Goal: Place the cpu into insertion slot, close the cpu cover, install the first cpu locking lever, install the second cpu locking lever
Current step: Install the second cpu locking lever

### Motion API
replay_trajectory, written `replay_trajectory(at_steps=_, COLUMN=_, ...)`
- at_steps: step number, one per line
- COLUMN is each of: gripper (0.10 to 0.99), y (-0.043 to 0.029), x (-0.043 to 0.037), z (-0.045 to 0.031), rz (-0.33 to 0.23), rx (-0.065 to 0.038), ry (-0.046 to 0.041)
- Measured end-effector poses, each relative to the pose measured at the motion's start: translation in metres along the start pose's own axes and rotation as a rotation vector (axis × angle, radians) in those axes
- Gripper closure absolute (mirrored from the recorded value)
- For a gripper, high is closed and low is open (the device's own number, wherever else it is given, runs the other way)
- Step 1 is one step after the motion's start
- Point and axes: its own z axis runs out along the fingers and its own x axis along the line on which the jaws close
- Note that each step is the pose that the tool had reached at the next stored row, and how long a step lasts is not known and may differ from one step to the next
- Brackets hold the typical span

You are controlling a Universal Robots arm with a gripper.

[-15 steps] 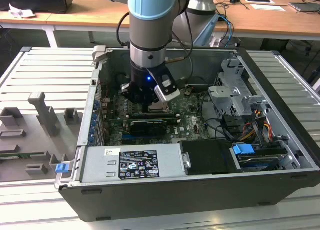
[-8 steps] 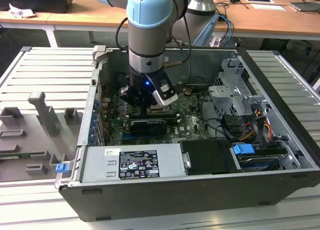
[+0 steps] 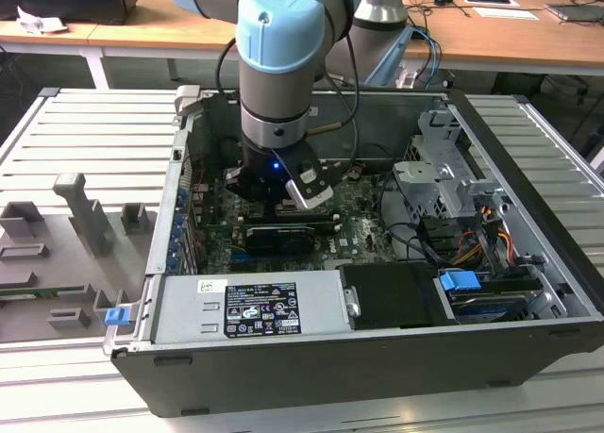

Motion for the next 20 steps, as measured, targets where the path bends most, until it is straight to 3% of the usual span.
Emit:
replay_trajectory(at_steps=12, gripper=0.98, y=-0.003, x=0.0024, z=0.0088, rz=-0.008, rx=-0.056, ry=-0.002)
replay_trajectory(at_steps=20, gripper=0.98, y=0.0005, x=0.0025, z=-0.0095, rz=-0.008, rx=-0.056, ry=-0.0022)
